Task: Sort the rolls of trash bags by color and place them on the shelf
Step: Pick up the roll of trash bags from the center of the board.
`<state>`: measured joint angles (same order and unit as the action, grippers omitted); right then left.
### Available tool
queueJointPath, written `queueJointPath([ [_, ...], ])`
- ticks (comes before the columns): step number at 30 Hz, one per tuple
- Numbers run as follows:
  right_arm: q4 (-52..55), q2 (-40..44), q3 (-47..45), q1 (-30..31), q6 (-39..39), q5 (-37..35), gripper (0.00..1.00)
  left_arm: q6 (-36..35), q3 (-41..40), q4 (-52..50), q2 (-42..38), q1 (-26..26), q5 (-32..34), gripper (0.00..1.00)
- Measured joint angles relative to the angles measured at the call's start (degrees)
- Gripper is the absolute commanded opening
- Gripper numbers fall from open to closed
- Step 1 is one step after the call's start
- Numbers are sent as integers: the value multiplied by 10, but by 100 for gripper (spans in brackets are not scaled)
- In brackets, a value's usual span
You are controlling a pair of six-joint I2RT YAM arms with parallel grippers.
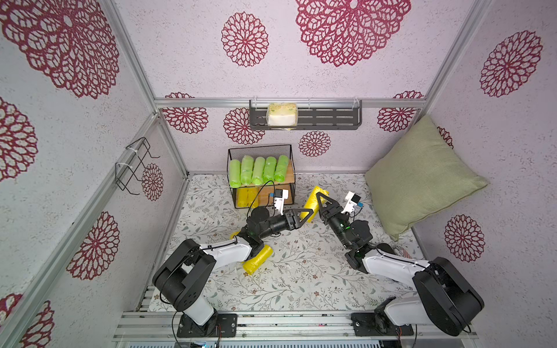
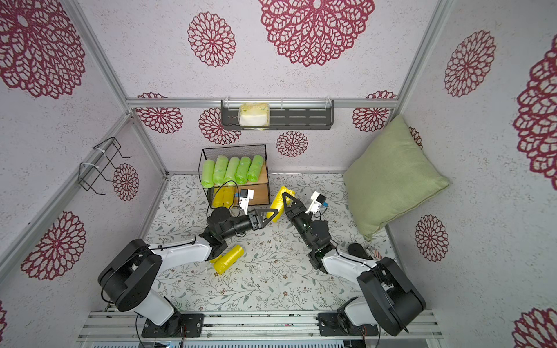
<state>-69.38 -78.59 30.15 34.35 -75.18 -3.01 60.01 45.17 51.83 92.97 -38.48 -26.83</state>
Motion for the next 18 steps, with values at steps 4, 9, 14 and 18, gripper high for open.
queueJointPath([
  [4, -7, -5, 0, 0, -5, -2, 50, -4, 0, 9, 4, 0, 0, 38],
  [9, -12, -3, -2, -1, 2, -9, 74, -13, -6, 11, 8, 10, 1, 27],
  [14, 15, 24, -27, -5, 47, -33, 78, -52, -48, -4, 8, 35, 37, 25],
  [18, 64, 76, -52, -8, 102, -67, 79, -125, -63, -96, 7, 47, 126, 26],
])
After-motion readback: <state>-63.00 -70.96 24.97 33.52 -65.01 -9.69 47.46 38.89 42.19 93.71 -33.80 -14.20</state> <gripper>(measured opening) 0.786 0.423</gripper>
